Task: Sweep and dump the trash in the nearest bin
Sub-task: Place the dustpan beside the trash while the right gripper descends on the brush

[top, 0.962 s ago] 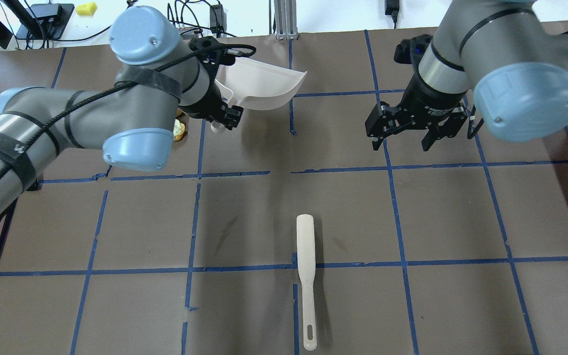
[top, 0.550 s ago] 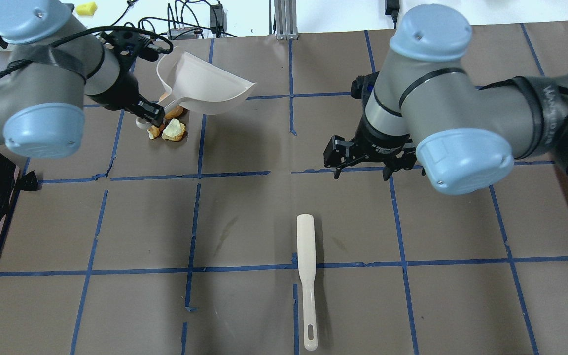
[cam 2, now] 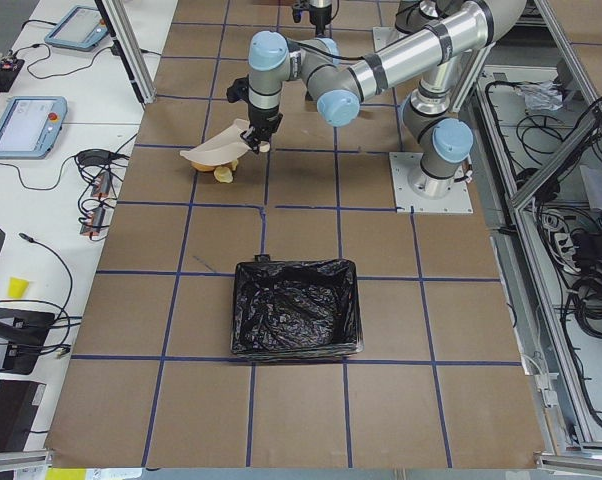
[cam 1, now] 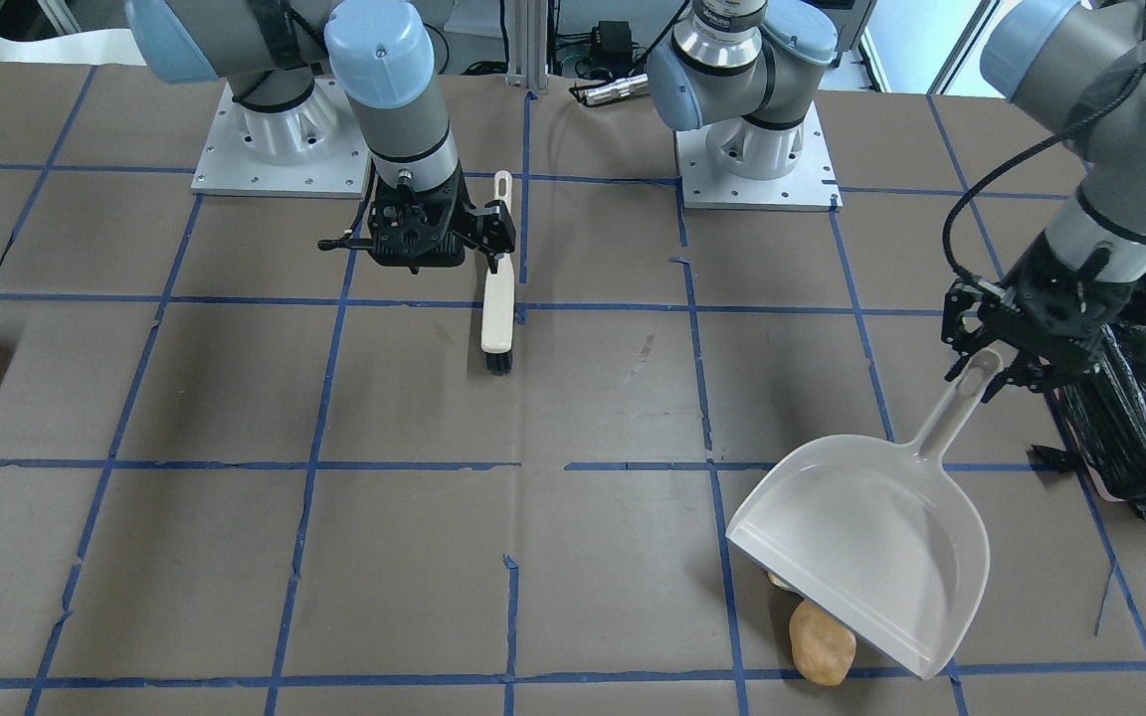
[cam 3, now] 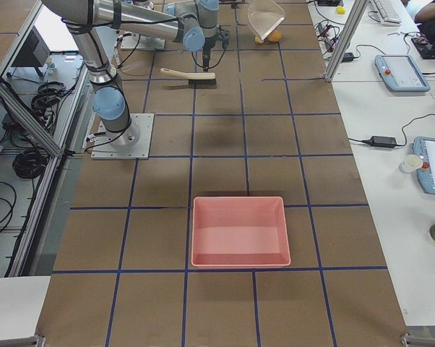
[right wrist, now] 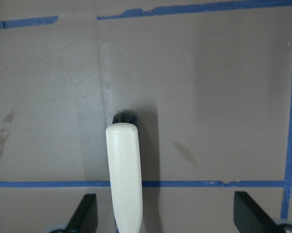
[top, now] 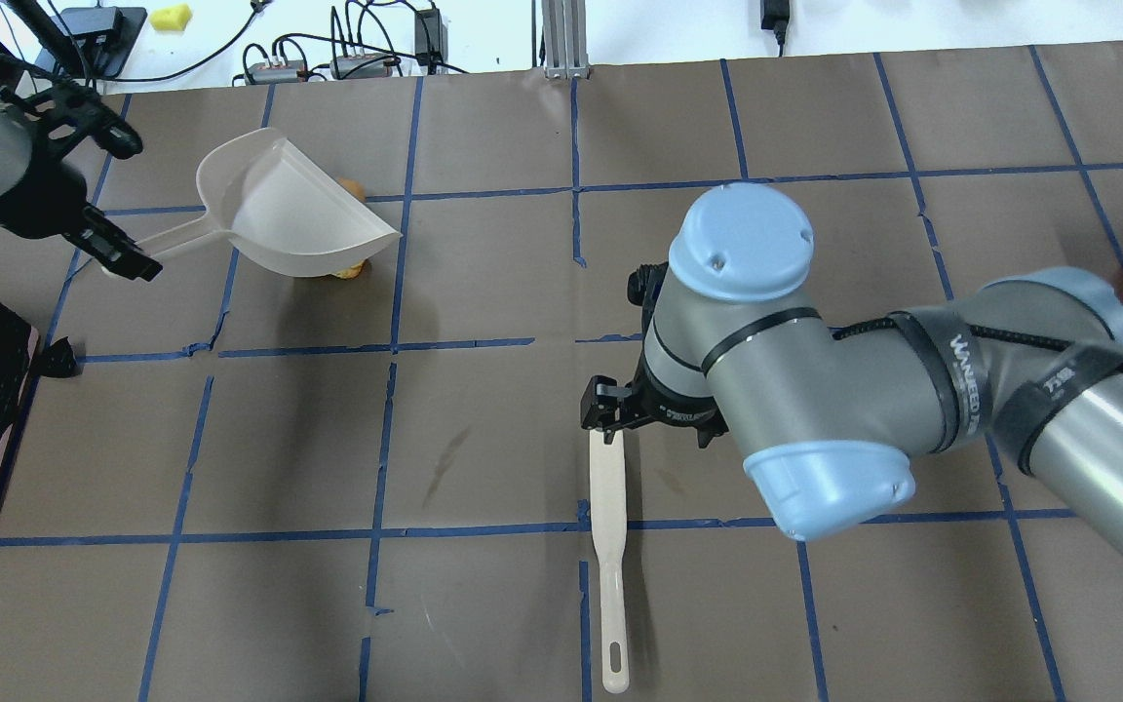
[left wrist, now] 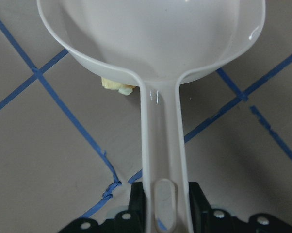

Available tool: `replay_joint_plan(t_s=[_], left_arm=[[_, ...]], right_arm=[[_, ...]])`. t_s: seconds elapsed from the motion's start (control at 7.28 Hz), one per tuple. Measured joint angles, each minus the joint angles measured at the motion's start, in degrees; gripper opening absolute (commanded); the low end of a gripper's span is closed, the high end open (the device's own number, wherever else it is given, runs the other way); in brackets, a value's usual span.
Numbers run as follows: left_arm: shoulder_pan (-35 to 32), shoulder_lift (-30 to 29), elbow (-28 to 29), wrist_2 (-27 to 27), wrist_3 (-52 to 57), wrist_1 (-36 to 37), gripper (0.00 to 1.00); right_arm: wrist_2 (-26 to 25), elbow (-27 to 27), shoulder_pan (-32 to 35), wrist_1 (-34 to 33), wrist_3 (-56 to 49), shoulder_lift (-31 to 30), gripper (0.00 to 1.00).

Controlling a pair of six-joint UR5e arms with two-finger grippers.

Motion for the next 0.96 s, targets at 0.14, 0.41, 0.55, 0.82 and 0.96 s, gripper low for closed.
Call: replay_joint_plan(t_s=[0.14,0.41,0.55,0.82,0.96], left_arm=[[4.5,0.0,0.3,-0.2,6.9,-1.0,0.05],[11.7,-0.3,1.0,-0.4,18.1,-2.4,0.05],[13.9,-1.2,1.5,-0.2,22.0,-2.7,0.05],[15.5,-5.2,3.8,0.3,27.1,-2.8,0.05],[15.6,-8.1,5.2,0.3,28.4,-2.8,0.05]], right_arm=[[0.0,2.8,1.5,-2.1,2.2,-1.1,0.99],[-0.7,4.9,6.4,-3.6,6.8,-1.7,0.99],[-1.1,5.4,8.1,-4.1,8.8,-1.8,0.98],[-1.7,8.1,9.8,-7.0,12.1,-2.3,0.99],[-2.1,10.0,10.2,-9.3,14.0,-3.2,0.99]])
